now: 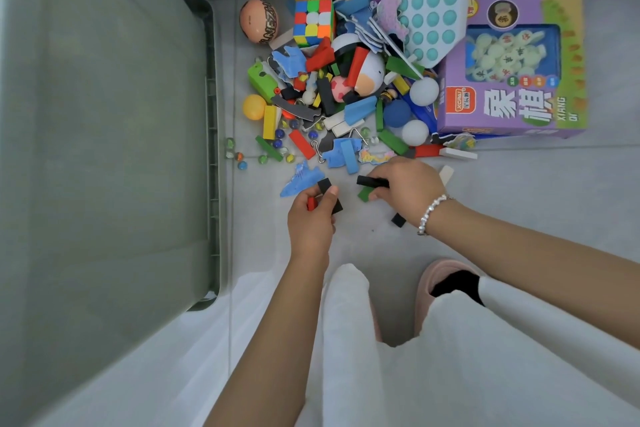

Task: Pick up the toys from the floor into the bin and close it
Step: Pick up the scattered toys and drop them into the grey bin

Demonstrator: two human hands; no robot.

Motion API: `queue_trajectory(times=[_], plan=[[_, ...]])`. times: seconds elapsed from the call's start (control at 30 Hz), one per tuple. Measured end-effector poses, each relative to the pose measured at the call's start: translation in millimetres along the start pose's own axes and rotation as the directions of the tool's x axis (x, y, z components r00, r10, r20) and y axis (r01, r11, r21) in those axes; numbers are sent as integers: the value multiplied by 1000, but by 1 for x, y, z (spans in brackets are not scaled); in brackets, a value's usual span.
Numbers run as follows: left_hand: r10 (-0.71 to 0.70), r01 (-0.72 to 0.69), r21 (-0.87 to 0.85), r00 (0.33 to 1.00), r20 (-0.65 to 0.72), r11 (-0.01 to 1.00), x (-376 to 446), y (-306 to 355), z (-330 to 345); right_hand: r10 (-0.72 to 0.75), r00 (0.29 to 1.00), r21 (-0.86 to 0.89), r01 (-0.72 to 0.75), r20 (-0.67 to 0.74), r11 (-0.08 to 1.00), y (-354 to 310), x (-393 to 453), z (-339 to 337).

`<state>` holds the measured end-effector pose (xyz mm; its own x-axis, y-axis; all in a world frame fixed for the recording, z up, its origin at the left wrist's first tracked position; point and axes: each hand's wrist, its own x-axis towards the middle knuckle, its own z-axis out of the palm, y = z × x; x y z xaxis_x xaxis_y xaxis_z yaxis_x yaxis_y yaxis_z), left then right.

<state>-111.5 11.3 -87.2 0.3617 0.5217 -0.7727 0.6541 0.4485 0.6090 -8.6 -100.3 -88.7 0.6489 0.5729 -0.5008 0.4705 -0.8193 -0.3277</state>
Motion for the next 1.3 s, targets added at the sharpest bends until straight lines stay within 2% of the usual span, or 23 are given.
queue_trajectory(times=[0.3, 0.4, 0.47, 0.53, 0.63, 0.73, 0.8, 0.93, 1.07, 1.3], plan=[[-20, 20, -10, 1000, 0, 1000, 1, 5, 5, -92, 992, -104, 83, -85, 991, 0, 1, 0], [-11, 11, -45, 1000, -6, 999, 2, 10, 4, -117, 991, -160, 106, -61, 981, 0, 1, 2], [-8, 8, -79, 1000, -2, 997, 4, 13, 5, -98, 991, -137, 86, -86, 987, 1, 0, 2], [13, -12, -67, 1000, 4, 998, 7, 18, 7, -31, 985, -51, 23, -169, 998, 2, -1, 1], [68, -69, 13, 997, 31, 998, 13, 24, 11, 57, 969, 109, -31, -241, 994, 6, -2, 2], [163, -164, 105, 986, 18, 981, 19, 25, 18, 197, 951, 344, -107, -240, 933, 10, -2, -1], [244, -237, 176, 970, -21, 955, 21, 26, 24, 255, 937, 428, -134, -238, 894, 13, 0, -2], [354, -307, 376, 933, -60, 874, 26, 33, 36, 287, 927, 502, -134, -242, 854, 17, 1, -3], [417, -312, 603, 908, -38, 734, 32, 38, 41, 295, 926, 533, -131, -235, 836, 19, 0, -3], [418, -297, 759, 908, 36, 579, 34, 45, 32, 299, 927, 557, -129, -226, 821, 22, -2, -1]])
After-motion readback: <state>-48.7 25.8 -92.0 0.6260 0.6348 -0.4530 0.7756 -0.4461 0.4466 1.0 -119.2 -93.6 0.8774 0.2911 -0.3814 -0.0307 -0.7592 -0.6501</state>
